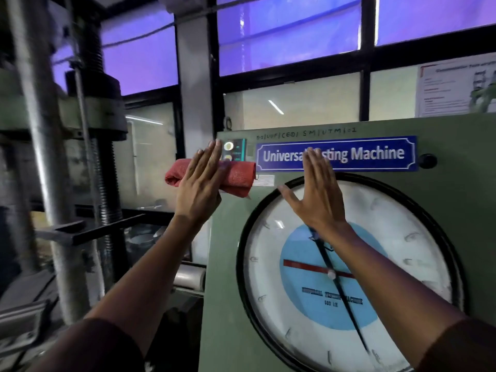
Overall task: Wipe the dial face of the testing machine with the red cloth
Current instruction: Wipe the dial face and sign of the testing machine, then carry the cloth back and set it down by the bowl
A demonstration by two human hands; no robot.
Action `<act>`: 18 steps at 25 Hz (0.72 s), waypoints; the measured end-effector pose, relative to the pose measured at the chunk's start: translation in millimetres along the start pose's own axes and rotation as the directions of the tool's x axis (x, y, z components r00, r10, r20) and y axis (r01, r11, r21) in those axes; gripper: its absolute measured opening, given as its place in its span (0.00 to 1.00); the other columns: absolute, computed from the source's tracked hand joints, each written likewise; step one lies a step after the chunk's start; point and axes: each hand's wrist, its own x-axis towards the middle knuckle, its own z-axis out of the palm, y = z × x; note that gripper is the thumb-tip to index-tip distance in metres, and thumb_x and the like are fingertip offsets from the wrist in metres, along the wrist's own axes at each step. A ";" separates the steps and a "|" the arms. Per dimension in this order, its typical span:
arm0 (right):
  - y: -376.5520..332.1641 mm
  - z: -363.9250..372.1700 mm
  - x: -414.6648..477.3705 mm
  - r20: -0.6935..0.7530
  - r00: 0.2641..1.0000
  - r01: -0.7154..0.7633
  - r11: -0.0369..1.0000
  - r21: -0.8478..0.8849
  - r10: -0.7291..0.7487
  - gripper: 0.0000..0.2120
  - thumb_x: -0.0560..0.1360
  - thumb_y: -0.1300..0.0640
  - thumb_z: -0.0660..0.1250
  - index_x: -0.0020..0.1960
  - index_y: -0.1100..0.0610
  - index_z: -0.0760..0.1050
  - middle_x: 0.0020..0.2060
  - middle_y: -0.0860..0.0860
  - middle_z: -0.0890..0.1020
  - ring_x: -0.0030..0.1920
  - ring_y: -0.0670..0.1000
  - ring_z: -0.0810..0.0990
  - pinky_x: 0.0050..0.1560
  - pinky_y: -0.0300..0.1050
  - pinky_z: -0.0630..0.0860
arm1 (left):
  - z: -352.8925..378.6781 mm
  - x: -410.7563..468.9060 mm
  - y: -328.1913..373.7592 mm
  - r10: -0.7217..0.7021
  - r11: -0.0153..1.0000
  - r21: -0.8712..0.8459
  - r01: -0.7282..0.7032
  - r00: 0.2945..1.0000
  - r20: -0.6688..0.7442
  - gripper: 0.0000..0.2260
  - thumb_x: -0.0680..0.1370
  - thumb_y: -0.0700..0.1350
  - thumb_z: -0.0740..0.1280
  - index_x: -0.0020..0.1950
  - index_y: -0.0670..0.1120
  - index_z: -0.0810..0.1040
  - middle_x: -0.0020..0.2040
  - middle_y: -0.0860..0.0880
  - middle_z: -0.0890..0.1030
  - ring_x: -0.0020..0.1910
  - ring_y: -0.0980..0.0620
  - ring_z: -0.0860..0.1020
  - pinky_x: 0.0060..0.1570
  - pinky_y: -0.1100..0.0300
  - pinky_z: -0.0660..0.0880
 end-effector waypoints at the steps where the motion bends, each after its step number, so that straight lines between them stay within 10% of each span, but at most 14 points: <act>1: -16.8 6.3 0.3 -0.005 1.000 0.017 0.999 0.033 -0.017 0.46 0.80 0.31 0.56 0.83 0.65 0.57 0.83 0.61 0.59 0.84 0.59 0.55 0.84 0.52 0.47 | -13.4 -7.1 -8.6 -0.011 0.999 0.041 0.010 1.000 0.026 0.30 0.67 0.30 0.64 0.70 0.39 0.78 0.80 0.35 0.66 0.81 0.37 0.64 0.82 0.44 0.58; 10: -167.6 50.1 -26.9 0.021 0.989 0.127 0.913 0.389 -0.147 0.44 0.80 0.35 0.63 0.82 0.67 0.61 0.81 0.63 0.64 0.82 0.61 0.61 0.83 0.57 0.55 | -148.7 -104.1 -81.7 -0.164 0.924 0.373 0.078 0.965 0.204 0.21 0.78 0.39 0.71 0.71 0.38 0.78 0.80 0.34 0.65 0.80 0.37 0.65 0.82 0.46 0.57; 18: -295.3 63.2 -84.5 0.090 0.954 0.174 0.771 0.612 -0.286 0.46 0.80 0.32 0.57 0.82 0.67 0.59 0.82 0.63 0.62 0.84 0.59 0.57 0.84 0.56 0.53 | -257.0 -199.3 -97.9 -0.355 0.789 0.595 0.155 0.905 0.233 0.26 0.71 0.27 0.71 0.69 0.36 0.79 0.78 0.34 0.67 0.79 0.36 0.67 0.78 0.41 0.64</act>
